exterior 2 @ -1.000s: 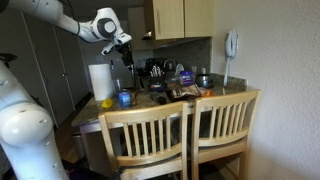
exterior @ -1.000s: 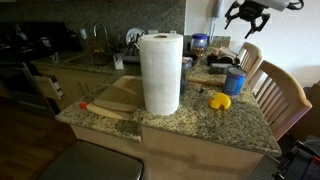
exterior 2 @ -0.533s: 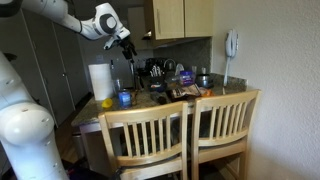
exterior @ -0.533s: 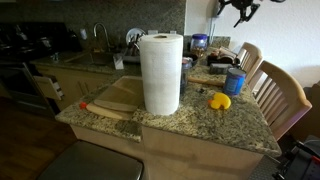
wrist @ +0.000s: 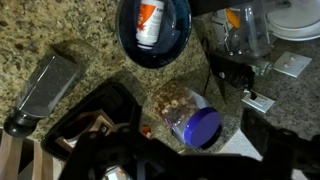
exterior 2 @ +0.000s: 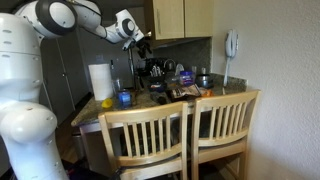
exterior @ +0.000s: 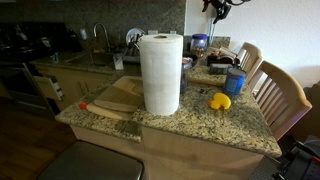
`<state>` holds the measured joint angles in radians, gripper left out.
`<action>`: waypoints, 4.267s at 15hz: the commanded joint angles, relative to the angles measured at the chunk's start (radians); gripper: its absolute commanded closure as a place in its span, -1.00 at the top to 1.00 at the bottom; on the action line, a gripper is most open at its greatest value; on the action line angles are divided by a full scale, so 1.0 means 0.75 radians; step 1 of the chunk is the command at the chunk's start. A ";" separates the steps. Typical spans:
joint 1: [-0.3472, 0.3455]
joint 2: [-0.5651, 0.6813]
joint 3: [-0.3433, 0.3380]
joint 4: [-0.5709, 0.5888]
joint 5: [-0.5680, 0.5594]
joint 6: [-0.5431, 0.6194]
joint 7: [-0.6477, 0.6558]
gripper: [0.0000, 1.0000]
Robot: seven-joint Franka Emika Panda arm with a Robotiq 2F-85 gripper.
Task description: Remove the white bottle from the bowl and place it at the front of the counter
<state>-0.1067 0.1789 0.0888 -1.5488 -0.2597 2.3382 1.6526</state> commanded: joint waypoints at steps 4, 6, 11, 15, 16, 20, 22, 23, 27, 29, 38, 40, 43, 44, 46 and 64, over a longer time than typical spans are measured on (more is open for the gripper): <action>0.094 0.169 -0.113 0.190 0.226 -0.117 -0.189 1.00; 0.095 0.182 -0.113 0.213 0.231 -0.130 -0.196 1.00; 0.141 0.379 -0.182 0.441 0.259 -0.106 0.049 1.00; 0.104 0.602 -0.175 0.719 0.399 -0.241 0.027 1.00; 0.095 0.648 -0.175 0.773 0.428 -0.287 0.018 1.00; 0.105 0.646 -0.179 0.732 0.400 -0.273 0.049 1.00; 0.103 0.666 -0.179 0.764 0.402 -0.289 0.049 1.00; 0.103 0.666 -0.179 0.771 0.402 -0.294 0.049 1.00; 0.147 0.794 -0.183 0.824 0.397 -0.224 0.195 1.00; 0.164 0.846 -0.172 0.841 0.405 -0.242 0.224 1.00; 0.215 0.854 -0.249 0.800 0.318 -0.099 0.310 1.00; 0.222 0.877 -0.281 0.808 0.274 -0.091 0.351 1.00; 0.214 0.874 -0.262 0.813 0.285 -0.120 0.326 1.00; 0.214 0.877 -0.266 0.813 0.284 -0.117 0.327 1.00; 0.215 0.878 -0.267 0.813 0.284 -0.115 0.327 1.00; 0.195 0.995 -0.279 0.882 0.319 -0.276 0.332 1.00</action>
<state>0.0369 0.9243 -0.1148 -0.8922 -0.0257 2.1360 1.9040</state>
